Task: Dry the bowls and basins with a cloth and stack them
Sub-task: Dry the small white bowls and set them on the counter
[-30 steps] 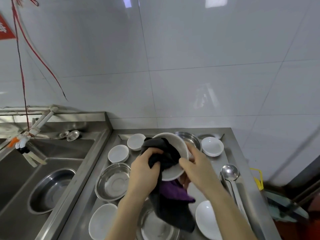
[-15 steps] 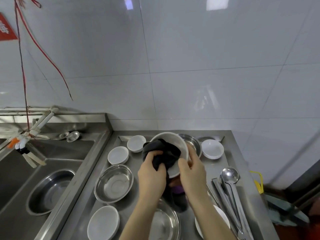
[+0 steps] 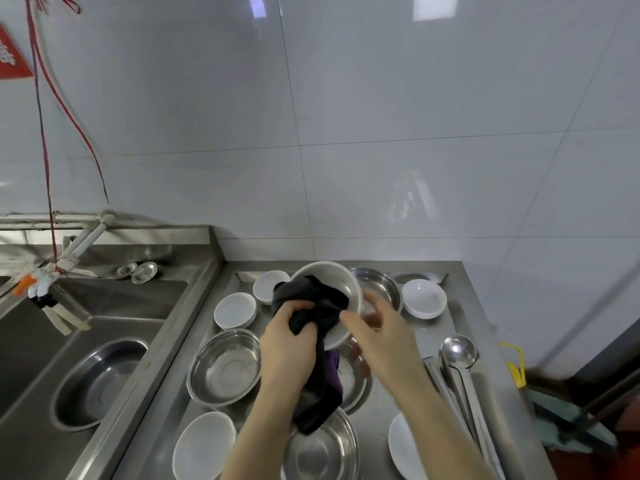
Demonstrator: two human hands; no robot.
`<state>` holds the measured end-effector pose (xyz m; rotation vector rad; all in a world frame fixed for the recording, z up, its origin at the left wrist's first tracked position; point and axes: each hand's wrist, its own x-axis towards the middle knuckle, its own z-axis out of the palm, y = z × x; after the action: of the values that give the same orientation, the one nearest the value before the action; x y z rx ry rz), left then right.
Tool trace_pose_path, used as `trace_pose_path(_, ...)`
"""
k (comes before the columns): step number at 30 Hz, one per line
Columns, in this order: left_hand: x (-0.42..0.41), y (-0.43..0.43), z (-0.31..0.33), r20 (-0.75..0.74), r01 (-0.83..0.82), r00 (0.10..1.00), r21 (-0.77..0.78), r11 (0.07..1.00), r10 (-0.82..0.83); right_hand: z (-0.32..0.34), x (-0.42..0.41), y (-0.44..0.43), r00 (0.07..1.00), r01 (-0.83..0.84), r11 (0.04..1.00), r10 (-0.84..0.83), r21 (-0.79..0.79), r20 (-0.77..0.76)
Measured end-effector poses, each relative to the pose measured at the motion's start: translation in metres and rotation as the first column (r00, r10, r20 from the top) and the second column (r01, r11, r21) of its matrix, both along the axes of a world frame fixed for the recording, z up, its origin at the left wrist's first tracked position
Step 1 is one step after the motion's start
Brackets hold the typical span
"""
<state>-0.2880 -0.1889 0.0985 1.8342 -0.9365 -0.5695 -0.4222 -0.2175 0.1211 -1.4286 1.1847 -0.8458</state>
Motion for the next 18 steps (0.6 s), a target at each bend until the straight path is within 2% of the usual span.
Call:
trace_pose_path(3, -0.003, 0.001, -0.001, -0.058, 0.000, 0.998, 0.014, 1.000, 0.000, -0.014, 0.016, 0.017, 0.997, 0.072, 0.992, -0.073, -0.100, -0.008)
trace_pose_path(6, 0.000, 0.002, -0.003, 0.039, 0.085, 0.996, 0.017, 0.996, -0.086, -0.014, 0.013, 0.008, 0.995, 0.076, 0.992, -0.083, -0.098, -0.061)
trace_pose_path(11, 0.017, -0.007, -0.007, 0.243, 0.290, 0.921, 0.088, 0.953, -0.303, 0.003, -0.014, -0.022, 0.971, -0.169, 0.984, 0.176, 0.053, -0.162)
trace_pose_path(13, 0.016, -0.010, -0.007, 0.265, 0.326, 0.903, 0.092, 0.941, -0.339, 0.010, -0.021, -0.030, 0.962, -0.200, 0.978, 0.207, 0.058, -0.180)
trace_pose_path(15, 0.010, -0.012, -0.005, 0.228, 0.281, 0.932, 0.037, 0.959, -0.282, 0.013, -0.019, -0.032, 0.979, -0.139, 0.990, 0.139, 0.007, -0.148)
trace_pose_path(18, -0.006, -0.012, -0.003, 0.128, 0.104, 0.987, -0.036, 0.994, -0.099, 0.002, -0.002, -0.026, 0.997, 0.060, 0.995, -0.063, -0.085, -0.041)
